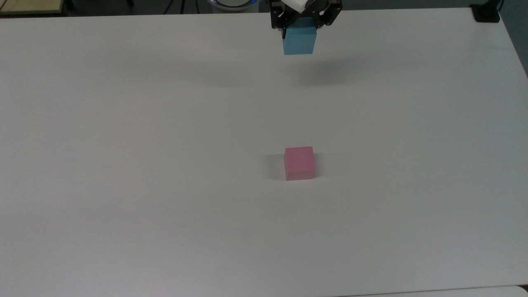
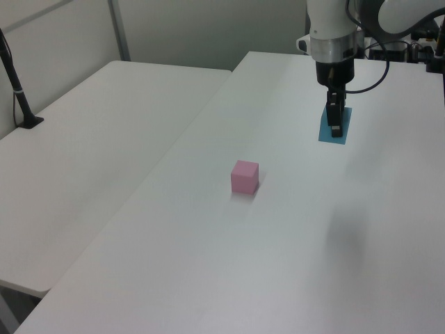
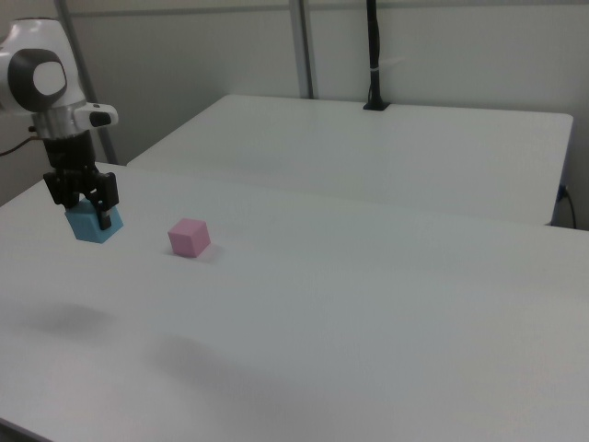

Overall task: Put blue cube on pink cube
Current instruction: 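Carry the blue cube over the pink cube and lower it on top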

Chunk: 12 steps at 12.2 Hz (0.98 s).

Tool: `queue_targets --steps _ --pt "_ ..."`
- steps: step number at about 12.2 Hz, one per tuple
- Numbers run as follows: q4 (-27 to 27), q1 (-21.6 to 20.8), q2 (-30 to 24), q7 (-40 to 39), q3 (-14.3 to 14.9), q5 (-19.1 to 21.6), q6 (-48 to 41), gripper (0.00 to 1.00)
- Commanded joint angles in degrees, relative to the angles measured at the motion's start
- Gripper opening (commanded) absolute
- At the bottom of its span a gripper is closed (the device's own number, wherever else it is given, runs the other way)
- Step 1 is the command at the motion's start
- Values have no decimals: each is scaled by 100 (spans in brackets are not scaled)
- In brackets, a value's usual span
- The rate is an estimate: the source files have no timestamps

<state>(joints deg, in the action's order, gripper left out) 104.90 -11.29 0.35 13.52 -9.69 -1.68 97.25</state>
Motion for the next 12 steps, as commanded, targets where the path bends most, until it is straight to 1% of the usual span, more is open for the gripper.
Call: queue_targets --steps 1,3,4,6,7,9,10,12 --pt "-493 -31 385 -87 99 98 223 36" --pt "-1441 4 1017 -34 134 54 207 36" --pt "-1829 -5 1342 -25 239 19 207 36" --pt "-2584 -14 2027 79 301 -16 233 36" --pt "-2997 -66 2361 185 441 -77 242 36" --pt "-3448 -250 2706 247 739 -69 312 37" --pt "-3528 -321 2803 326 828 -69 495 38" --pt "-3520 -348 2909 431 873 -78 890 39"
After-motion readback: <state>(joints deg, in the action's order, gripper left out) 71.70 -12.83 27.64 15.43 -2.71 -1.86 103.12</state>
